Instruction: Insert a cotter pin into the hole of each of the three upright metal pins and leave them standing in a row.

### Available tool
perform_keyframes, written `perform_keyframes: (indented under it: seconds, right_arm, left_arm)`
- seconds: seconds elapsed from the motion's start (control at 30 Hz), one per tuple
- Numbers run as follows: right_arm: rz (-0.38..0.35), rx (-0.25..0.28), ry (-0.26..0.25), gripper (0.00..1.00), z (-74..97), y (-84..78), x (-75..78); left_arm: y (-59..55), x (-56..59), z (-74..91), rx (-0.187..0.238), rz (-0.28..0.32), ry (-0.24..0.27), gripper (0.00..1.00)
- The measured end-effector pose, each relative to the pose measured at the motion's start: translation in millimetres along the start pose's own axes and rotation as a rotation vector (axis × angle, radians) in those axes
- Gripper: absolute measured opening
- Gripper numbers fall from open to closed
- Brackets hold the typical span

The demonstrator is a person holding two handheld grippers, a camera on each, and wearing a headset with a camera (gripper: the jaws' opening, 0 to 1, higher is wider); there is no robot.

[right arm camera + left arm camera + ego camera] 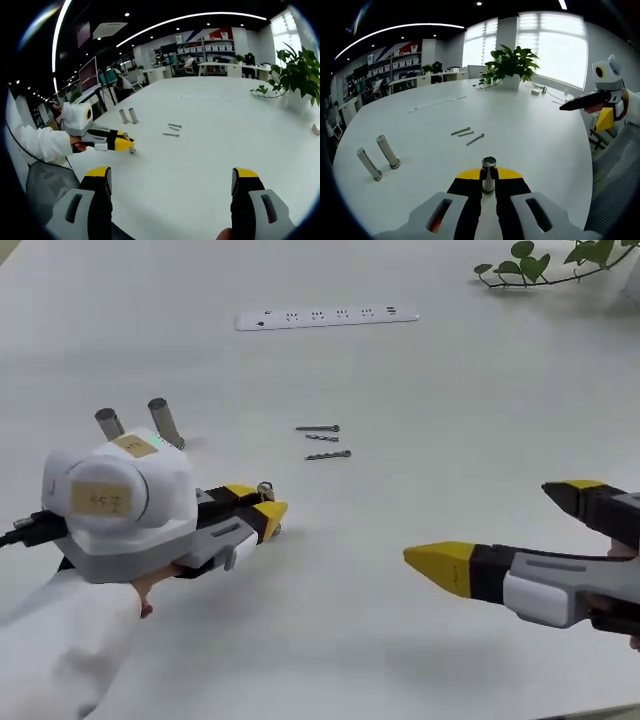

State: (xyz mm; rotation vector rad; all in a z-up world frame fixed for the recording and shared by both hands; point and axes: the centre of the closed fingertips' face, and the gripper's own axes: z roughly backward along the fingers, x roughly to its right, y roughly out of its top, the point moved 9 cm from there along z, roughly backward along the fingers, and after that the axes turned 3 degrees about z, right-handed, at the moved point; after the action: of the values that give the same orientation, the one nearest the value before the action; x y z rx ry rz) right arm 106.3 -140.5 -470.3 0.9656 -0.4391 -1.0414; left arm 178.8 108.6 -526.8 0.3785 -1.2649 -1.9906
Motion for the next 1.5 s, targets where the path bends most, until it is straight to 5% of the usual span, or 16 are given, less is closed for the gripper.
perform_keyframes:
  seconds: [0.87, 1.4, 1.5]
  right_arm:
    - [-0.007, -0.016, 0.008, 0.98, -0.6, -7.0, -0.7]
    - [-0.003, -0.014, 0.017, 0.98, -0.7, -5.2, -2.1]
    - [-0.002, -0.016, 0.019, 0.98, -1.0, -4.6, -2.6]
  left_arm:
    - [-5.7, 3.8, -3.1, -0.002, -0.024, 0.015, 0.06]
    - [-6.9, 7.9, -1.8, 0.016, 0.027, 0.04, 0.07]
    - [-1.7, 6.4, 0.4, 0.044, 0.052, 0.044, 0.14]
